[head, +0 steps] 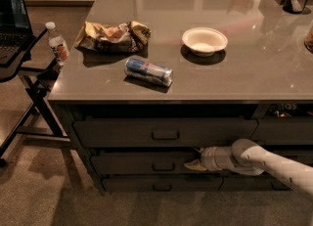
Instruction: Open middle drawer
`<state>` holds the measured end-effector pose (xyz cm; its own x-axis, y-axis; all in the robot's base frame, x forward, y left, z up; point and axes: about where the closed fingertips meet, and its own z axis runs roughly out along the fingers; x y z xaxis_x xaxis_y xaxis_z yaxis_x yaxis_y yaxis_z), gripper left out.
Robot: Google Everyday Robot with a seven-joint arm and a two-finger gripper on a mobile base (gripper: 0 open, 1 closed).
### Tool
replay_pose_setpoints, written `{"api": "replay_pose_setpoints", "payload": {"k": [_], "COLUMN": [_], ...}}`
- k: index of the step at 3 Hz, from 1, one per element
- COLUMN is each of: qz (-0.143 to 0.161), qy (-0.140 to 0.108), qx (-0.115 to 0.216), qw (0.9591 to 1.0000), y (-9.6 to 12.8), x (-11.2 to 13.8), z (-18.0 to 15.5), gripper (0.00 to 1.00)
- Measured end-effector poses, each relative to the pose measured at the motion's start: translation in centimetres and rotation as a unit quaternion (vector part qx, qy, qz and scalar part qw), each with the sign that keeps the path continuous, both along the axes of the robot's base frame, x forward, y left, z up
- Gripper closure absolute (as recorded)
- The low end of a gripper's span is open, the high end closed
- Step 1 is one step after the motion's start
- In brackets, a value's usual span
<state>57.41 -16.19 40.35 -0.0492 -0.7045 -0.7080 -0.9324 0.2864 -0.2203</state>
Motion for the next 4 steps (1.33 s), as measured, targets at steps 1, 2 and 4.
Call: {"api": "replay_pose_setpoints", "payload": {"k": [1, 2, 4], "qz": [0.000, 0.000, -0.005], "qy": [0.000, 0.000, 0.005], "qx": [0.000, 0.000, 0.002], "qw": [1.0000, 1.0000, 1.0000], "y": [0.1, 0.0, -0.2], "x": [0.7, 0.5, -0.9], "z": [0.8, 1.1, 1.0], "gripper": [0.89, 1.00, 1.00]}}
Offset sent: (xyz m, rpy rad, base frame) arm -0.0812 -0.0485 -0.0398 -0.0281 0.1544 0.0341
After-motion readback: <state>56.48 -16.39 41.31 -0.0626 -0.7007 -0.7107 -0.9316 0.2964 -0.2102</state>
